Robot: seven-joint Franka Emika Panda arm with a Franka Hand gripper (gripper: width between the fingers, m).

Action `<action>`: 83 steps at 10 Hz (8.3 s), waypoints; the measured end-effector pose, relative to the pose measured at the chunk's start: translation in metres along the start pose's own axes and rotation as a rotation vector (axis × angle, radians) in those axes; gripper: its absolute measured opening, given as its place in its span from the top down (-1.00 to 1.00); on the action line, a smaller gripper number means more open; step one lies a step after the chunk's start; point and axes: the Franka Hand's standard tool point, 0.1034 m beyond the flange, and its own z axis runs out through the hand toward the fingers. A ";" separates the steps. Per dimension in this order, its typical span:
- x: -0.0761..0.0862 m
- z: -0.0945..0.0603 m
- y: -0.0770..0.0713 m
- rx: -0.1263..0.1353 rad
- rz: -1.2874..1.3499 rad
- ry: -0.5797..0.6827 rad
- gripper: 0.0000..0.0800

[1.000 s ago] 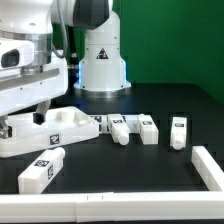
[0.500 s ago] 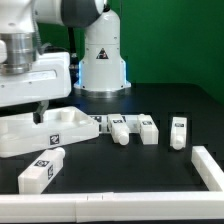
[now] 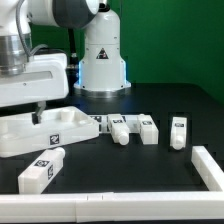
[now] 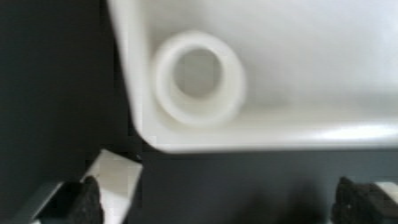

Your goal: Assemble desk

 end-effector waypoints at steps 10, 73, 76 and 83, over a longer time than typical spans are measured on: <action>-0.044 0.048 -0.004 0.031 -0.079 -0.036 -0.62; 0.217 -0.039 -0.176 0.109 0.630 -0.201 -0.62; 0.191 -0.048 -0.246 0.078 0.708 -0.120 -0.62; 0.167 -0.022 -0.302 0.060 0.862 -0.067 -0.62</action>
Offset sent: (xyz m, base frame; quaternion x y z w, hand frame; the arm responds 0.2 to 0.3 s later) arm 0.0000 0.0000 0.0000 0.0000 0.0000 0.0000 1.0000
